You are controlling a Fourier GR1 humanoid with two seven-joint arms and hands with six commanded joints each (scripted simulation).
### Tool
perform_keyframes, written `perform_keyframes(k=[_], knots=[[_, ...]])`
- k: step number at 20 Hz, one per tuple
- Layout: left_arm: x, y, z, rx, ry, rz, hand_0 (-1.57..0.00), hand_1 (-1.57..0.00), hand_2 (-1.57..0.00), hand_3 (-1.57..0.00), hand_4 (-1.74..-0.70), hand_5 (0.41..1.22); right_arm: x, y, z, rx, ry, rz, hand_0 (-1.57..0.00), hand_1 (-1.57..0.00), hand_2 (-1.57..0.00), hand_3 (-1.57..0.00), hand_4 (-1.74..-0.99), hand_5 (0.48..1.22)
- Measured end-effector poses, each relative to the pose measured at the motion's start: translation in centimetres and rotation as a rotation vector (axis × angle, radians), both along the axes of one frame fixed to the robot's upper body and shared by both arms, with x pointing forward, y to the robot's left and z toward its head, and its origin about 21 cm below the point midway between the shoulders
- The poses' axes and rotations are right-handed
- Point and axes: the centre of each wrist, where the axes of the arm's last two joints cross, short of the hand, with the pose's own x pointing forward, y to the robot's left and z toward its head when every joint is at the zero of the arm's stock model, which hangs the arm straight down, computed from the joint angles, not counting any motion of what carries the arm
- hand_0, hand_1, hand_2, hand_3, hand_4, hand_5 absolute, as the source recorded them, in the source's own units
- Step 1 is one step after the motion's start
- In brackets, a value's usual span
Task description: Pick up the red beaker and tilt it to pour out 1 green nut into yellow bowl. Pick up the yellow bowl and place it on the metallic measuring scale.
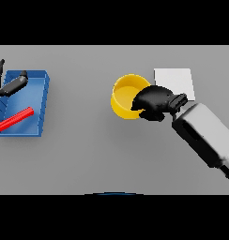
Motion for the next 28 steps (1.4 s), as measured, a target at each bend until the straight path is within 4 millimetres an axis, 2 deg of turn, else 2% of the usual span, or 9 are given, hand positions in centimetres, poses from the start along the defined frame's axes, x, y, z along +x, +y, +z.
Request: perform_keyframes(k=[5, 8, 13, 19, 20, 25, 28], knots=[[-0.1, 0.1, 0.4, 0.003, -0.008, 0.002, 0.00, 0.00, 0.00, 0.00, -0.80, 0.723, 0.0, -0.5, 1.4, -0.001, -0.020, -0.034, -1.57, -1.57, -1.56, -1.24, -1.719, 1.220], [-0.3, 0.1, 0.4, -0.001, -0.011, 0.004, 0.00, 0.00, 0.00, 0.00, -0.81, 0.741, 1.5, -2.1, 2.9, -0.014, -0.086, -0.051, -1.57, -1.57, -1.57, -1.33, -1.720, 1.221], [-0.6, -0.4, 0.7, 0.020, -0.002, 0.013, 0.00, 0.00, 0.00, 0.00, -0.81, 0.739, 3.6, -5.3, 3.4, -0.019, -0.138, -0.165, -1.57, -1.57, -1.57, -1.23, -1.720, 1.221], [-1.0, -0.5, 1.2, 0.010, 0.005, 0.032, 0.00, 0.00, 0.00, 0.00, -0.83, 0.773, 5.7, -9.1, 2.0, 0.005, -0.111, -0.309, -1.57, -1.57, -1.57, -1.17, -1.720, 1.221], [-0.9, -0.3, 1.4, 0.014, 0.010, 0.039, 0.00, 0.00, 0.00, 0.00, -0.83, 0.774, 6.1, -9.3, 1.7, 0.002, -0.118, -0.328, -1.57, -1.57, -1.57, -1.17, -1.720, 1.221], [-0.8, -0.3, 1.0, 0.016, 0.022, 0.044, 0.00, 0.00, 0.00, 0.00, -0.82, 0.756, 7.5, -11.2, -0.6, -0.012, -0.100, -0.410, -1.57, -1.57, -1.57, -1.31, -1.723, 1.221], [-0.7, -0.2, 0.9, 0.025, 0.028, 0.048, 0.00, 0.00, 0.00, 0.00, -0.81, 0.749, 8.0, -11.5, -2.2, -0.010, -0.099, -0.426, -1.57, -1.57, -1.57, -1.41, -1.724, 1.221]])
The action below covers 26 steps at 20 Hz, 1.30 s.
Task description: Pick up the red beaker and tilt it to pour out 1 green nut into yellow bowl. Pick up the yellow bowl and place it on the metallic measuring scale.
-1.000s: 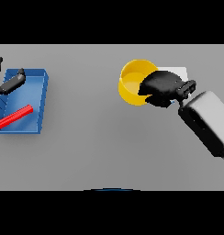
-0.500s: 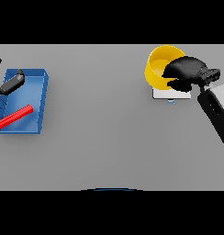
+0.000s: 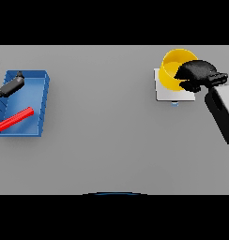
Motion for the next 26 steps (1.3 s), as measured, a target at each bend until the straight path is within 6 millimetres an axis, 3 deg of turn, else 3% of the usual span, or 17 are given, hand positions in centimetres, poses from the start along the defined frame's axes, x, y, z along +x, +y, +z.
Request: perform_keyframes(k=[4, 8, 10, 11, 12, 14, 17, 21, 26], knots=[[0.0, -0.3, -0.1, 0.002, -0.012, -0.014, 0.00, 0.00, 0.00, 0.00, -0.80, 0.729, 0.7, 0.0, -1.2, 0.004, 0.009, -0.026, -1.57, -1.50, -1.56, -1.50, -1.727, 1.221], [0.2, -0.2, 0.3, -0.007, -0.011, -0.001, 0.00, 0.00, 0.00, 0.00, -0.81, 0.734, 1.0, -0.5, -2.0, 0.010, 0.015, -0.042, -1.55, -1.42, -1.57, -1.48, -1.721, 1.221], [0.4, -0.6, 0.2, -0.006, -0.015, -0.008, 0.00, 0.00, 0.00, 0.00, -0.81, 0.740, 1.3, -0.1, -2.4, 0.013, 0.026, -0.040, -1.54, -1.41, -1.57, -1.17, -1.728, 1.221], [0.3, -0.4, -0.1, -0.008, -0.013, -0.007, 0.00, 0.00, 0.00, 0.00, -0.81, 0.745, 1.3, -0.4, -2.6, 0.021, 0.046, -0.047, -1.54, -1.44, -1.50, -1.02, -1.659, 1.221], [0.2, -0.5, 0.2, -0.008, -0.013, -0.010, 0.00, 0.00, 0.00, 0.00, -0.81, 0.745, 1.3, -0.3, -2.5, 0.022, 0.055, -0.060, -1.52, -1.35, -1.35, -0.91, -1.596, 1.134], [0.6, -0.4, 0.1, -0.003, -0.004, -0.005, 0.00, 0.00, 0.00, 0.00, -0.81, 0.744, 1.4, -0.5, -2.4, 0.031, 0.065, -0.072, -0.98, -0.87, -0.95, -0.76, -1.504, 0.983], [0.6, -0.5, 0.2, -0.005, -0.007, -0.009, 0.00, 0.00, 0.00, 0.00, -0.81, 0.740, 1.7, -0.4, -2.1, 0.027, 0.088, -0.074, -0.50, -0.44, -0.60, -0.64, -1.425, 0.851], [0.9, -0.4, -0.2, -0.003, -0.002, -0.004, 0.00, 0.00, 0.00, 0.00, -0.81, 0.737, 1.8, -0.4, -2.7, 0.030, 0.106, -0.059, -0.20, -0.18, -0.34, -0.51, -1.372, 0.766], [0.8, -0.7, -0.1, -0.013, -0.004, -0.005, 0.00, 0.00, 0.00, 0.00, -0.82, 0.734, 2.1, -0.5, -2.6, 0.002, 0.123, -0.026, -0.07, -0.06, -0.14, -0.37, -1.316, 0.735]])
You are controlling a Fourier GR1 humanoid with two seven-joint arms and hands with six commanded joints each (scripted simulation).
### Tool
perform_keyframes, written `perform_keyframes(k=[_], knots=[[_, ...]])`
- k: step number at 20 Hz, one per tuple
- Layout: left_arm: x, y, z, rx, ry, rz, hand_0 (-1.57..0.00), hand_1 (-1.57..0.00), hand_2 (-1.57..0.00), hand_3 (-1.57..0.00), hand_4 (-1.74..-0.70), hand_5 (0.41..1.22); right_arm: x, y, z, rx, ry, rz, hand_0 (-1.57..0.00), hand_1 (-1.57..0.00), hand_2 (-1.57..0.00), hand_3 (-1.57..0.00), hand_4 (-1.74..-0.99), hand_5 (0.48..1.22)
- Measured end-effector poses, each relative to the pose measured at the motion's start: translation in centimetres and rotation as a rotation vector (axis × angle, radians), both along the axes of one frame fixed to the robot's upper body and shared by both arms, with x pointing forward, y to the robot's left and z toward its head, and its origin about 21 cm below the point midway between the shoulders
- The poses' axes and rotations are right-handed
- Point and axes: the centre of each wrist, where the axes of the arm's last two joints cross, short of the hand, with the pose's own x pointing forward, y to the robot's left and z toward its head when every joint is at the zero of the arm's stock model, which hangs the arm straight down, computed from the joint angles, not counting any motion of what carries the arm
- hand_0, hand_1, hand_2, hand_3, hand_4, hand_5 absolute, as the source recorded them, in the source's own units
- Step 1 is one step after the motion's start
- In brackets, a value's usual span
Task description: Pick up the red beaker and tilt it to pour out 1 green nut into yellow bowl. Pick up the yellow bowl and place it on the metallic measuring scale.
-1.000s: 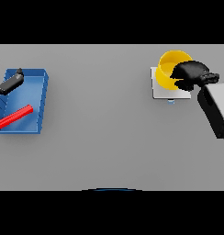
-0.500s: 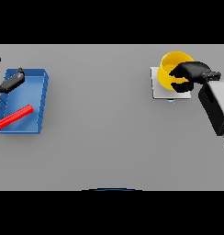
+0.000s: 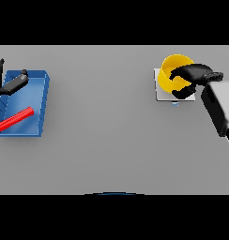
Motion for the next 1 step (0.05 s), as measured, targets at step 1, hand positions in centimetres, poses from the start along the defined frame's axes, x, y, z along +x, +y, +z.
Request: perform_keyframes(k=[1], knots=[[-0.04, 0.07, -0.24, -0.003, 0.005, 0.003, 0.00, 0.00, 0.00, 0.00, -0.82, 0.734, -0.12, -0.12, -0.13, -0.007, 0.007, 0.002, -0.05, -0.05, -0.12, -0.35, -1.308, 0.733]])
